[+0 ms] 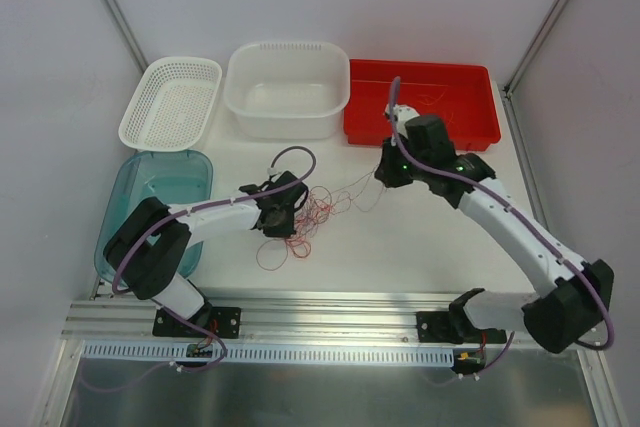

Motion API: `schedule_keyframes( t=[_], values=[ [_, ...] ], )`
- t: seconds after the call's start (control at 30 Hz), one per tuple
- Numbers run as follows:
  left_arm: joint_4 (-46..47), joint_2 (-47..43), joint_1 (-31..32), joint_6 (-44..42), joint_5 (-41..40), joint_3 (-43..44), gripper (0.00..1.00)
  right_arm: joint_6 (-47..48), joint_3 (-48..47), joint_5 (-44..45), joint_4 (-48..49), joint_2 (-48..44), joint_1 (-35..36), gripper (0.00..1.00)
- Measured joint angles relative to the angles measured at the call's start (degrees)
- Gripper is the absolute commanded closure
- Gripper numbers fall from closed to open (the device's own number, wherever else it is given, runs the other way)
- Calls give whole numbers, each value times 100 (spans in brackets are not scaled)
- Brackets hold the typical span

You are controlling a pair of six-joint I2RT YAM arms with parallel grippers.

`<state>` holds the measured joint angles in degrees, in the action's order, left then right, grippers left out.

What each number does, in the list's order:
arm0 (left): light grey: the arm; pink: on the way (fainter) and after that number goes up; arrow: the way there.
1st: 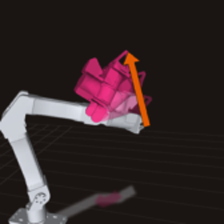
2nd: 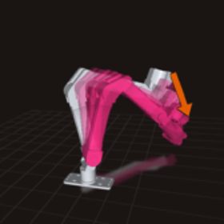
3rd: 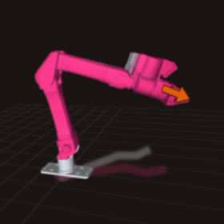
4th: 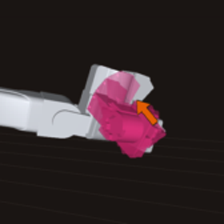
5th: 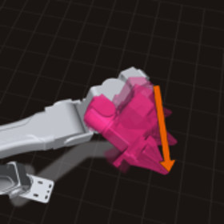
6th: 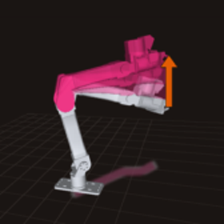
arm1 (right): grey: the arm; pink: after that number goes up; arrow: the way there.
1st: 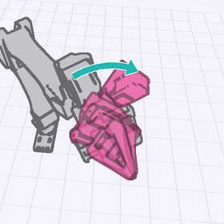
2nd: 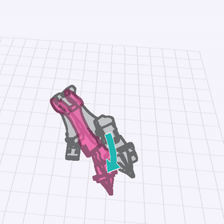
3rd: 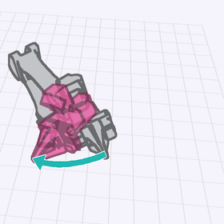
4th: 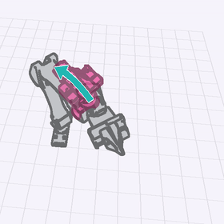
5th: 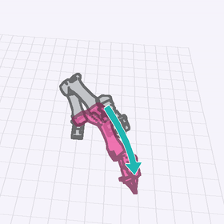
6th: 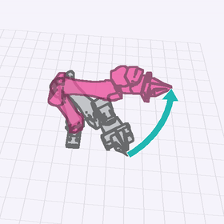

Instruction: Untangle the cables

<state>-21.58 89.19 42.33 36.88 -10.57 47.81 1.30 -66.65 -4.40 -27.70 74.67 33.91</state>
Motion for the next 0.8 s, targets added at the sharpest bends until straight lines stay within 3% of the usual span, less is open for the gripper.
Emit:
schedule_keyframes(
  t=[0.23,0.4,0.5,0.53,0.63,0.73,0.8],
  values=[
    [201,-197,-463,20,219,-216,100,105,-299,-92,-671,-1342,-1102,99],
    [155,-361,-603,17,328,-343,100,98,57,-155,-837,-1735,-1272,96],
    [103,-422,-603,15,444,-352,100,-7,776,-234,-817,-1735,-1272,83],
    [90,-455,-603,13,474,-356,100,-63,1054,-229,-831,-1714,-1272,65],
    [42,-614,-603,-2,590,-374,100,-192,1582,-201,-1064,-1663,-1270,41],
    [24,-798,-590,-50,616,-387,100,-197,1631,-195,-1200,-1692,-1235,32],
    [22,-868,-553,-109,616,-402,100,-192,1574,-212,-1202,-1753,-1145,32]
  ],
)
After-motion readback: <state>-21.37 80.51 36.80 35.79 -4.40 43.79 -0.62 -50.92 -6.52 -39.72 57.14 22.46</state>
